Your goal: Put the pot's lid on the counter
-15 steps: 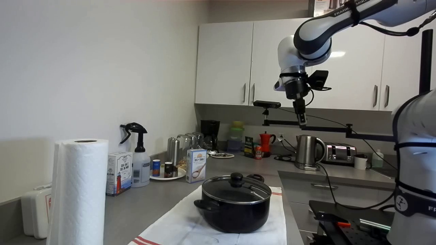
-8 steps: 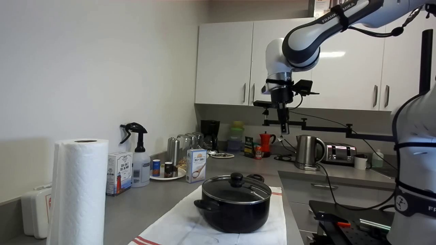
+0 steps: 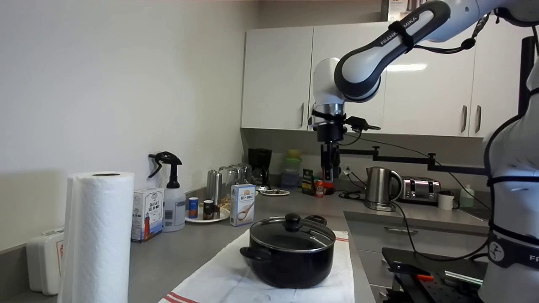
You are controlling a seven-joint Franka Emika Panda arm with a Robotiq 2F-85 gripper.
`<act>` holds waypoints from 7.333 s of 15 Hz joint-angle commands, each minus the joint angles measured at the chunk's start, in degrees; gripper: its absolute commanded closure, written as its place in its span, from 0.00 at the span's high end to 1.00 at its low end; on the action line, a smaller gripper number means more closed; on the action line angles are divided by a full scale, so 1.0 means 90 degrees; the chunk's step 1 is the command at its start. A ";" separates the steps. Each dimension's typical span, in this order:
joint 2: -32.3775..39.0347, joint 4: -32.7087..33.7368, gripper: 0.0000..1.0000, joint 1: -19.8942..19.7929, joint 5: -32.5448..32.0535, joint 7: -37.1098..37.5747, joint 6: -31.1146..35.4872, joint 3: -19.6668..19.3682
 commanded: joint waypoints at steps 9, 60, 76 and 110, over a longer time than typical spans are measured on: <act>0.1593 0.0668 1.00 0.0346 0.0100 0.0241 0.0799 0.0136; 0.1648 0.0659 0.25 0.0775 -0.0221 0.0350 0.1389 0.0403; 0.1437 -0.0080 0.25 0.2095 -0.0188 0.0130 0.1522 0.1796; 0.4663 0.1727 0.75 0.2326 -0.0514 0.0123 0.2969 0.1235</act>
